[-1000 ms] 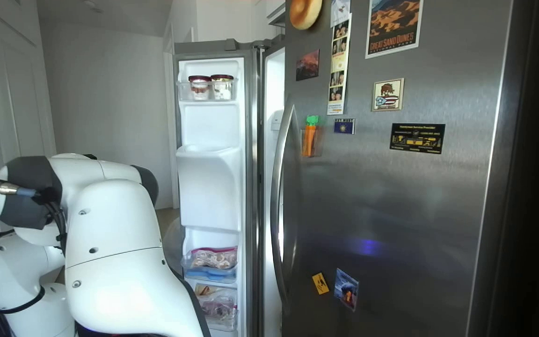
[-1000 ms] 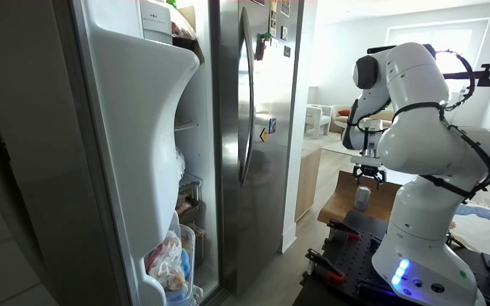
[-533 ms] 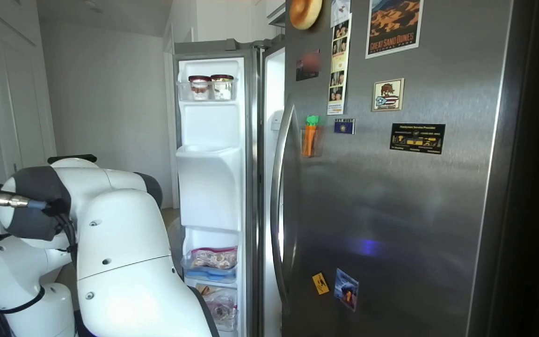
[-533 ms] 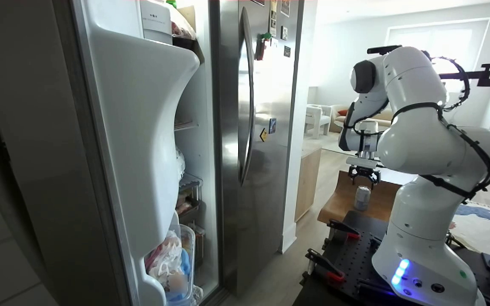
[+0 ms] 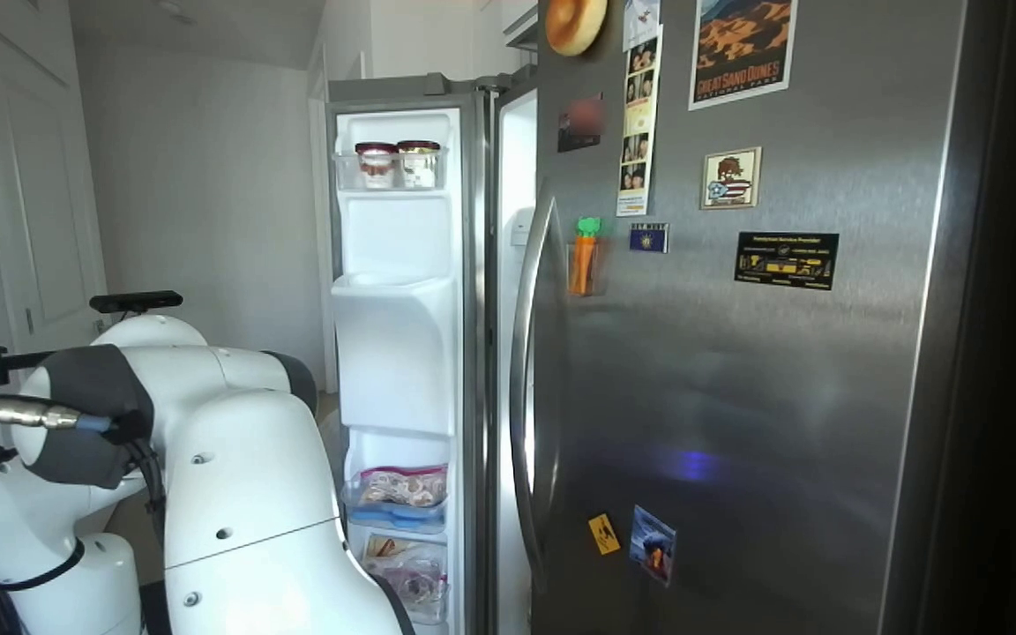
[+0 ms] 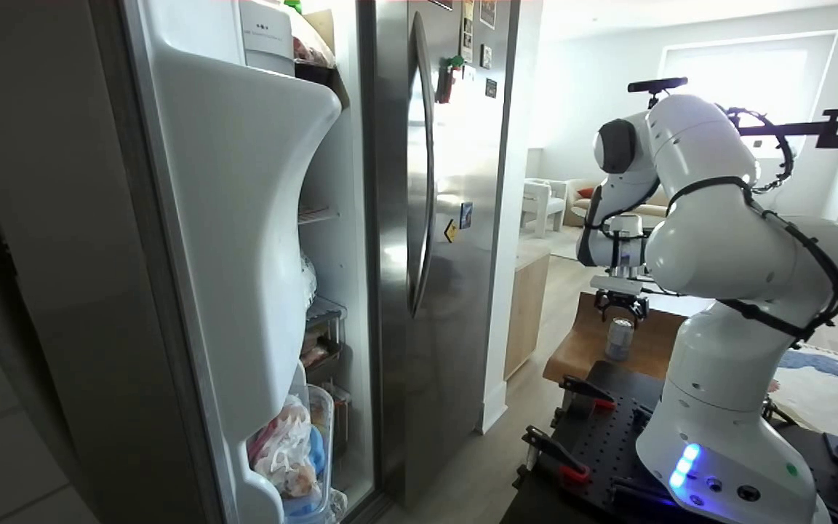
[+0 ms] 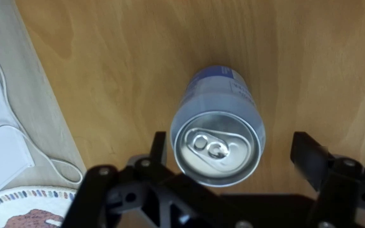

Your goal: Take the can from the chair and put it on the second shelf in the fridge

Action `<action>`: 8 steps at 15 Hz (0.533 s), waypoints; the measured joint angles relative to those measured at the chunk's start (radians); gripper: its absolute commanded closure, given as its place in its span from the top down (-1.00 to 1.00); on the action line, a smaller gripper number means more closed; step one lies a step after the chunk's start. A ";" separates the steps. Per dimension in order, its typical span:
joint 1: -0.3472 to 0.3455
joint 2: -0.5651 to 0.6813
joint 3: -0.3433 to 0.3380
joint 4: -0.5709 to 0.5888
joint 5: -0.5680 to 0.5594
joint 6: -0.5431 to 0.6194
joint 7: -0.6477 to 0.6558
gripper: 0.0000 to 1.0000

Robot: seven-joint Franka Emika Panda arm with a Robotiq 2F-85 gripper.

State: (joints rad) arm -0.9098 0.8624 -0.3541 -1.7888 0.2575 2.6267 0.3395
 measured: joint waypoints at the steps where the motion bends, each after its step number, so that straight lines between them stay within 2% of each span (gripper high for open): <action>1: 0.000 0.007 -0.002 0.005 0.000 0.000 0.000 1.00; 2: 0.000 0.015 -0.005 0.010 0.000 0.000 0.000 1.00; 3: 0.000 0.022 -0.008 0.015 0.000 0.000 0.000 0.50; 4: 0.000 0.027 -0.010 0.018 0.000 0.001 0.000 0.45; 7: 0.000 0.039 -0.014 0.026 0.000 0.001 0.004 -0.01; 8: 0.000 0.040 -0.015 0.027 0.000 0.001 0.006 -0.06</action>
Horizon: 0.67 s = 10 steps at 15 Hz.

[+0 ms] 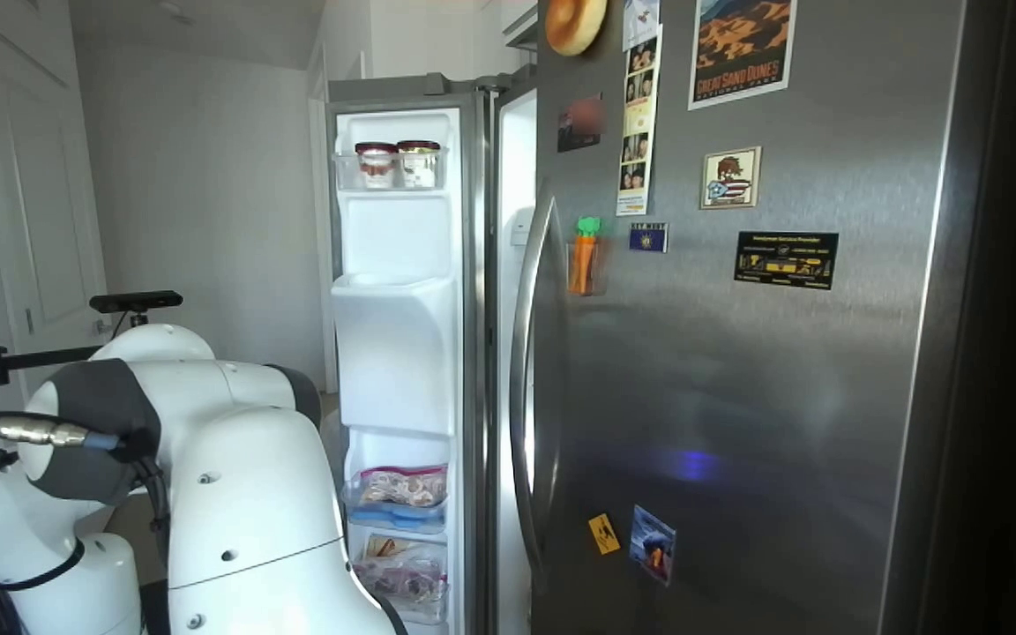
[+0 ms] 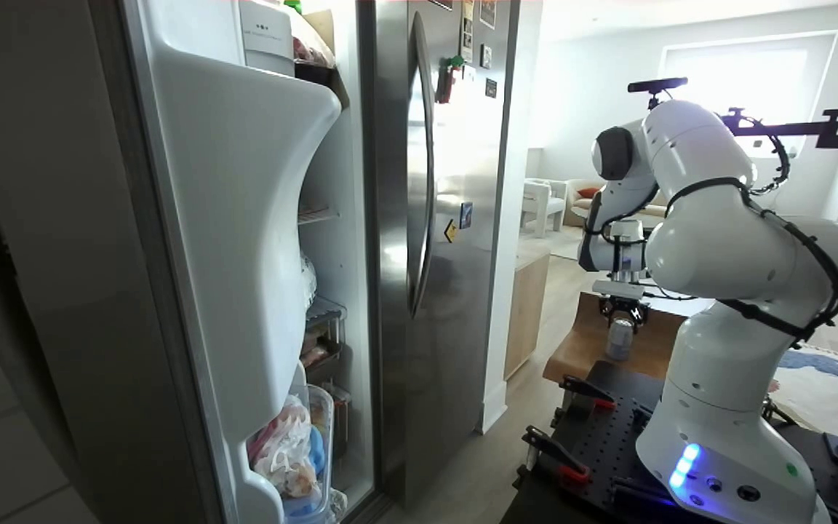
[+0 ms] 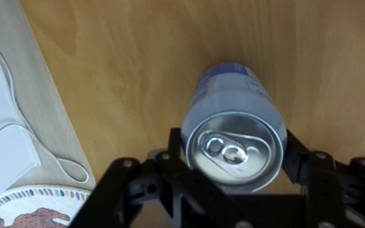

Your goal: Take the can from the chair and put it on the second shelf in the fridge

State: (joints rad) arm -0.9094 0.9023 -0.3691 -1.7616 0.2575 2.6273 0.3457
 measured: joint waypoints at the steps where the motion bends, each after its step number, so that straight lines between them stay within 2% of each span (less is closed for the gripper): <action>1: 0.001 0.000 -0.002 0.003 0.000 0.000 0.004 -0.06; 10: 0.013 0.003 -0.014 0.013 -0.001 -0.022 0.025 -0.06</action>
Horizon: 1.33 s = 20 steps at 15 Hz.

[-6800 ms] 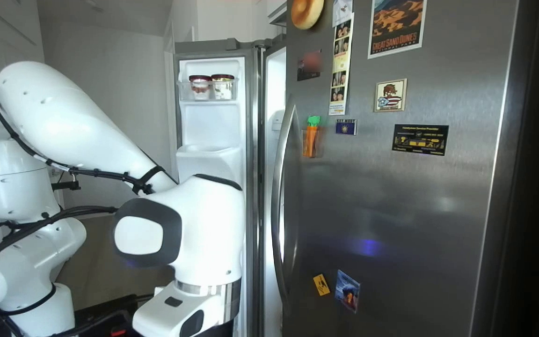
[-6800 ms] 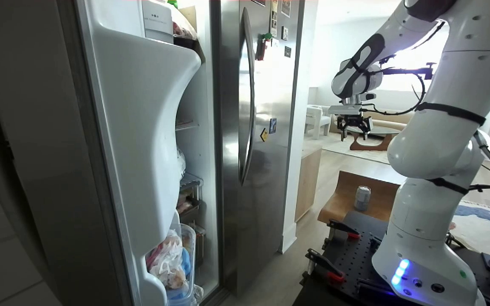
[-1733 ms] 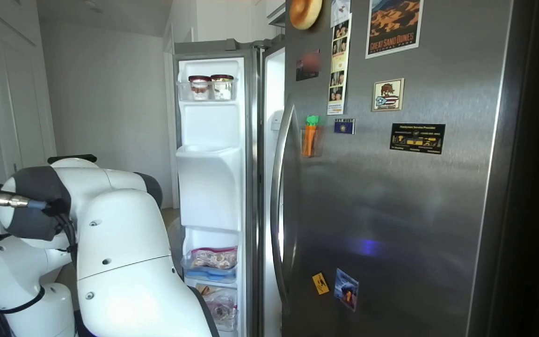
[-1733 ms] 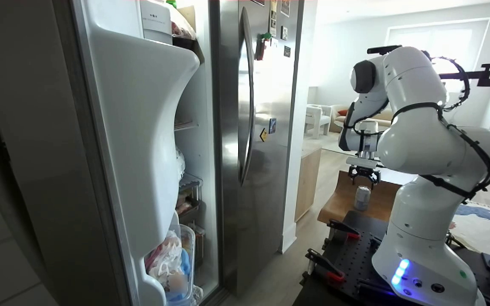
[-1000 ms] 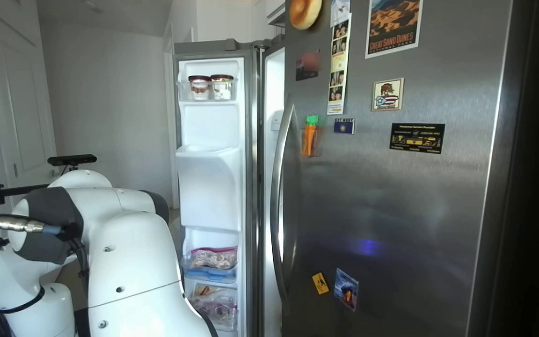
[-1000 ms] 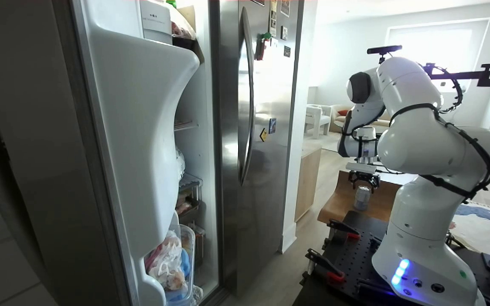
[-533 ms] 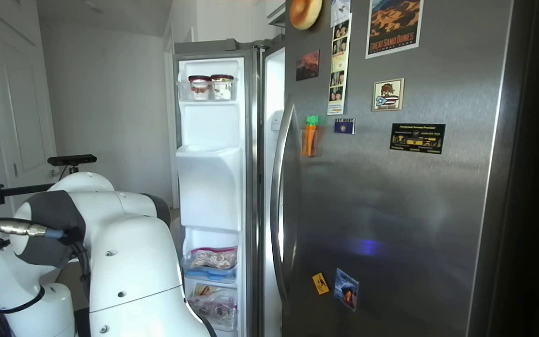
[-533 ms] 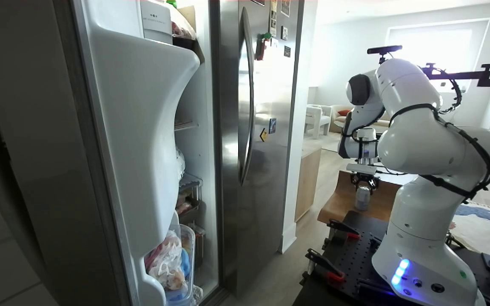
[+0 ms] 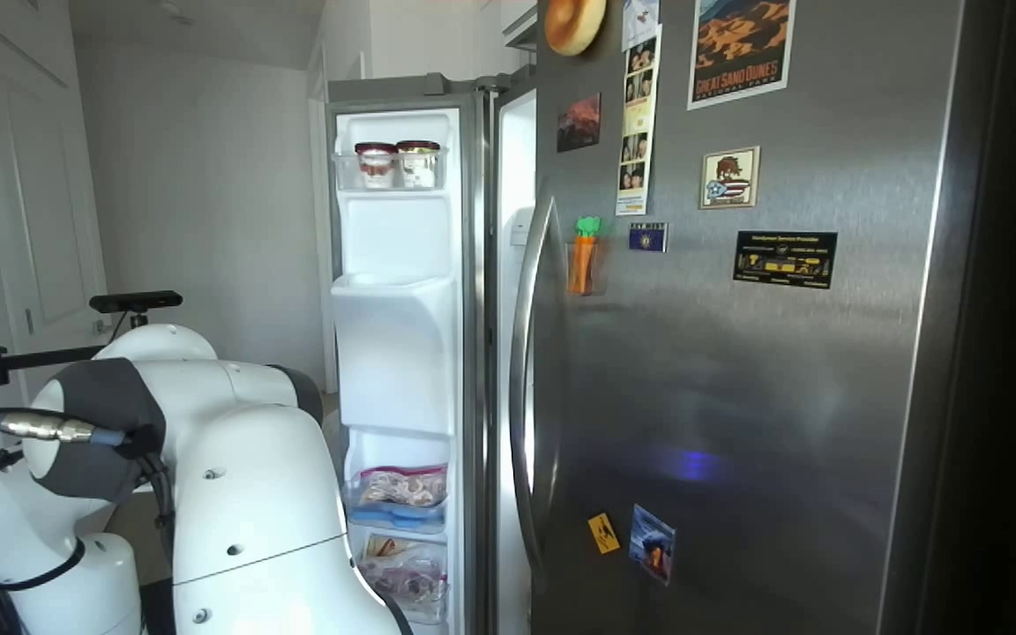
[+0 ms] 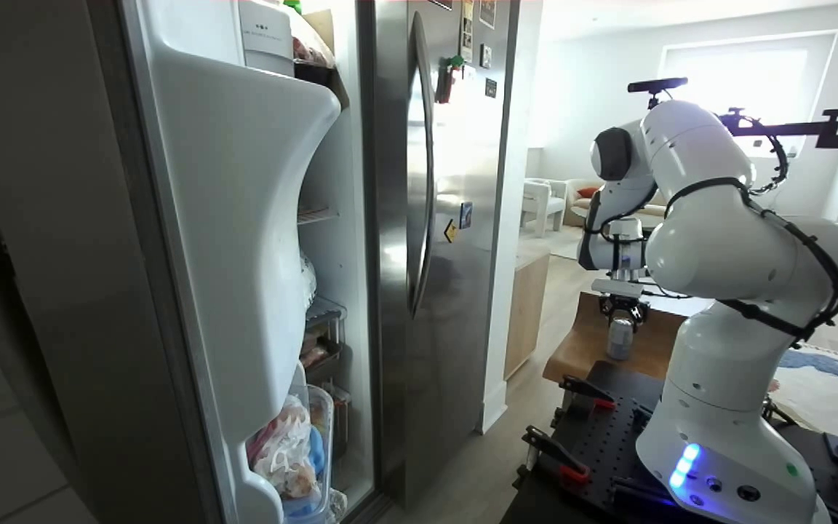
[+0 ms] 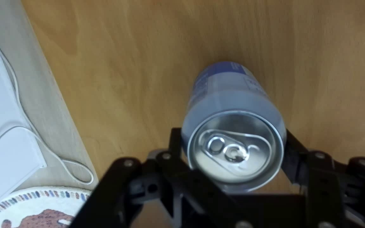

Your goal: Take the can from the chair and put it on the second shelf in the fridge

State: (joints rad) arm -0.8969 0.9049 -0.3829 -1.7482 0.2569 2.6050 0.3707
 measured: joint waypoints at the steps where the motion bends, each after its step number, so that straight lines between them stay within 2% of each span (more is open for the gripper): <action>1: 0.006 0.000 -0.006 0.005 -0.001 -0.012 0.010 -0.06; 10: 0.063 -0.012 -0.064 0.100 -0.018 -0.151 0.030 -0.06; 20: 0.113 -0.111 -0.101 0.076 -0.140 -0.166 0.021 -0.06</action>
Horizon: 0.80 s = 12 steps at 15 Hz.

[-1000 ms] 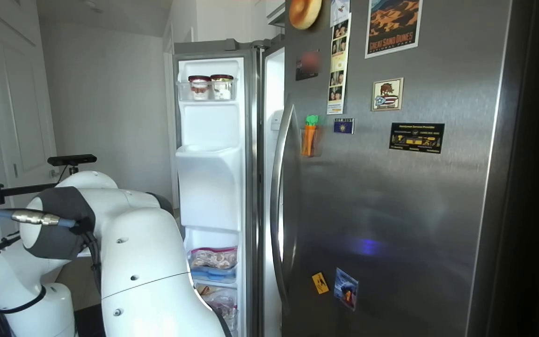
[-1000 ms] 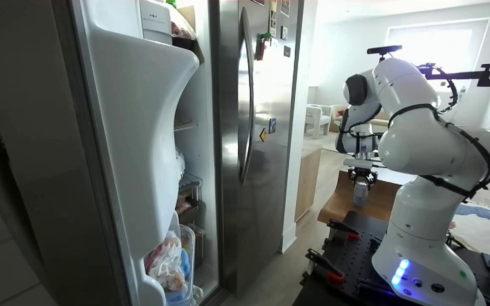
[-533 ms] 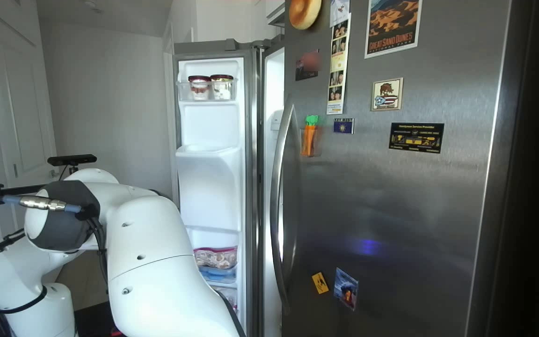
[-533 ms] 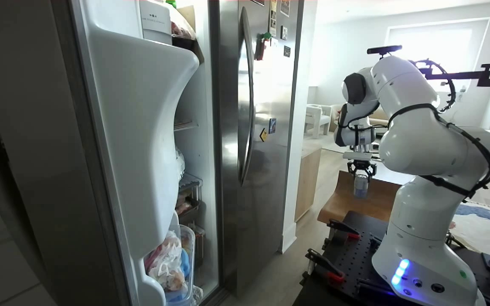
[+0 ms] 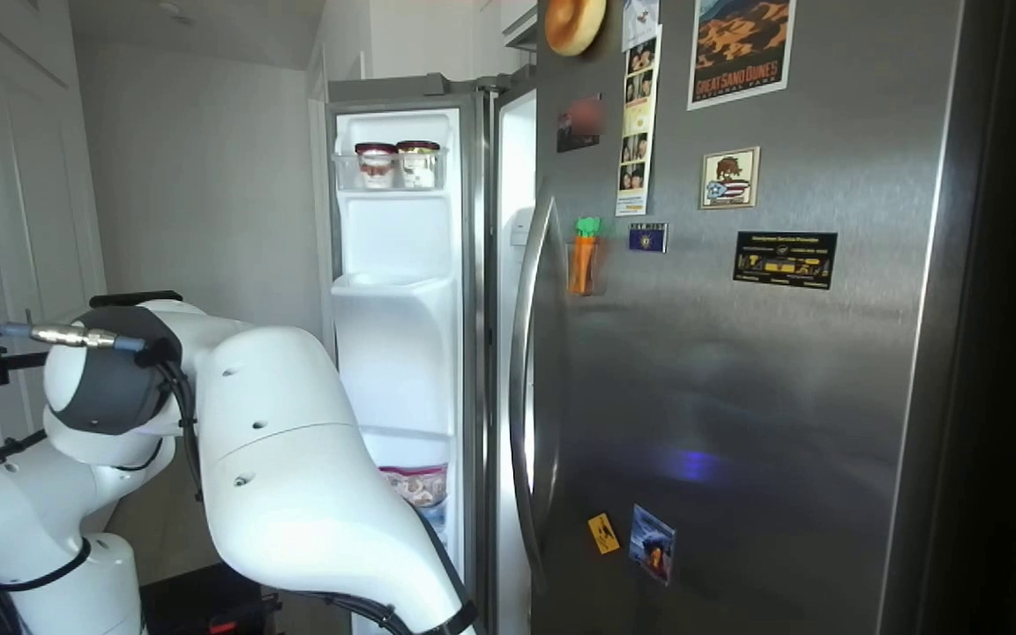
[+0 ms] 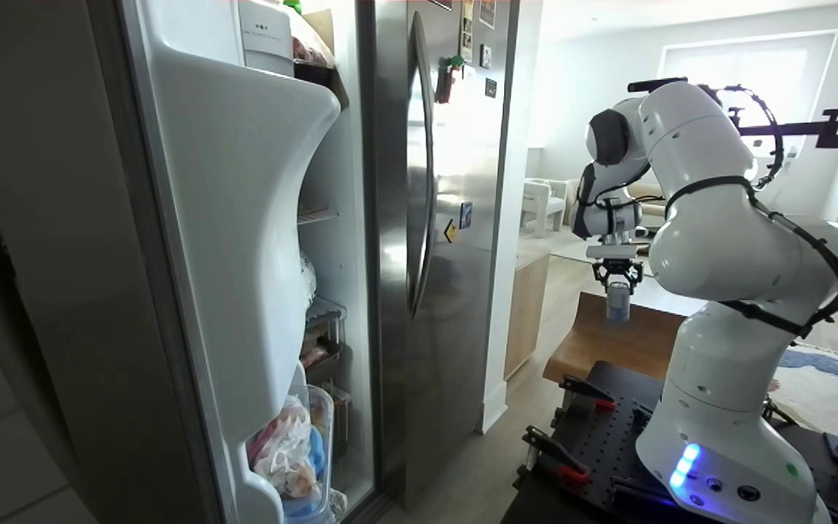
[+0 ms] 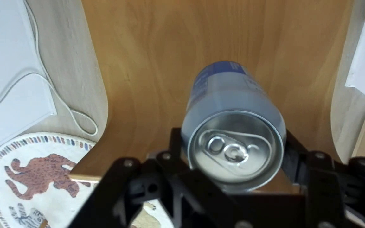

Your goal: Take the can from the chair and put it on the second shelf in the fridge

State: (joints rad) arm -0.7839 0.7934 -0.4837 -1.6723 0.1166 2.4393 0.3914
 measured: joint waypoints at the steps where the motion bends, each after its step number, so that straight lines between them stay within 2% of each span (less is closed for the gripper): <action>1: 0.003 -0.006 -0.001 -0.005 -0.004 -0.001 -0.002 -0.06; 4: 0.038 -0.060 -0.016 -0.057 -0.062 -0.006 -0.020 -0.06; 5: 0.054 -0.079 -0.025 -0.077 -0.082 -0.011 -0.020 0.44; 8: 0.095 -0.126 -0.051 -0.123 -0.113 -0.031 -0.020 0.44; 12: 0.100 -0.137 -0.053 -0.137 -0.115 -0.032 -0.020 0.44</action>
State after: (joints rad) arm -0.6841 0.6567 -0.5368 -1.8093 0.0020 2.4076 0.3716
